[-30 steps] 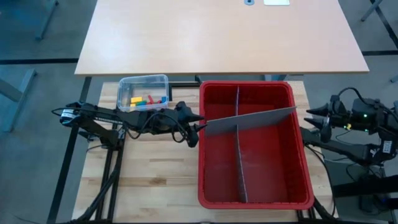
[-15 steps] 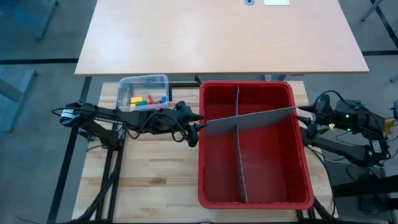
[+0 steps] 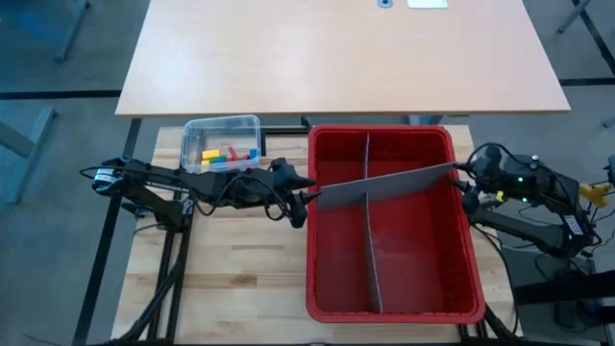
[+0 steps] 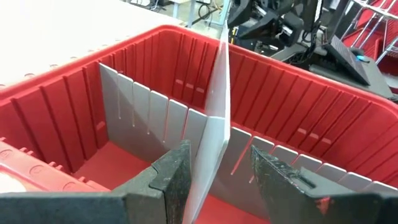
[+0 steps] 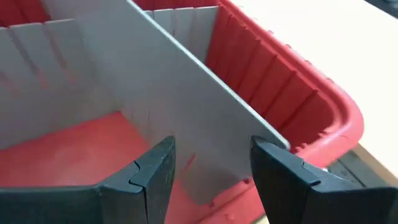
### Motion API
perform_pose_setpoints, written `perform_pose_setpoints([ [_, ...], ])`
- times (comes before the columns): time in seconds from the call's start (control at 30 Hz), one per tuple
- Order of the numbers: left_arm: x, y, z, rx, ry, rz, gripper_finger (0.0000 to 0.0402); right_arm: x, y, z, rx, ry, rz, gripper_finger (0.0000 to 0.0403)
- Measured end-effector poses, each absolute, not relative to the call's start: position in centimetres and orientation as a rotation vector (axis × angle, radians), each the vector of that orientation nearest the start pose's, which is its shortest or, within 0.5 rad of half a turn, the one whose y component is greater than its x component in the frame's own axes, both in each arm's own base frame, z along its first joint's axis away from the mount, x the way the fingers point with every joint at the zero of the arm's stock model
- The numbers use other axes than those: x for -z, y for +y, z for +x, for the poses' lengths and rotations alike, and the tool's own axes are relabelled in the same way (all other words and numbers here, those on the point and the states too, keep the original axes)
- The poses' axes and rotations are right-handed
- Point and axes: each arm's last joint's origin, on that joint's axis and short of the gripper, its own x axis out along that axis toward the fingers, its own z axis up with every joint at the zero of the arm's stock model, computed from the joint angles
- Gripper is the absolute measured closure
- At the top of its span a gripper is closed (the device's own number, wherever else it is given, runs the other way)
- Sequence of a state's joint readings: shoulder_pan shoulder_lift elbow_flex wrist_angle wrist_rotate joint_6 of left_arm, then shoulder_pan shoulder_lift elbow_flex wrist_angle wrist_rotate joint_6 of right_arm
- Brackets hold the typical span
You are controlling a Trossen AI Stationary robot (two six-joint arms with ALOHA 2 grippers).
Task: Sort blocks
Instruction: Insert the bin divider into the red bin
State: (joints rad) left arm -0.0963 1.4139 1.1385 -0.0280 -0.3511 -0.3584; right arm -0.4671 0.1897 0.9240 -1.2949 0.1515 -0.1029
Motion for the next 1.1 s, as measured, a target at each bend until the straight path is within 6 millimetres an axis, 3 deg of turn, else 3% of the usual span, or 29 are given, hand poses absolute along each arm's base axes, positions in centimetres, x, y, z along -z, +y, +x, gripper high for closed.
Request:
perform_pose_setpoints([
  [0.33, -32.7, -2.1, 32.1, -0.302, 0.249, -0.286, 0.0257, -32.4, 0.6, -2.5, 0.611, 0.53, -0.041, 0.022],
  [1.1, -32.8, -2.1, 32.1, -0.3, 0.239, -0.288, 0.0268, -30.4, -0.1, -1.4, 0.652, 0.666, -0.106, 0.022],
])
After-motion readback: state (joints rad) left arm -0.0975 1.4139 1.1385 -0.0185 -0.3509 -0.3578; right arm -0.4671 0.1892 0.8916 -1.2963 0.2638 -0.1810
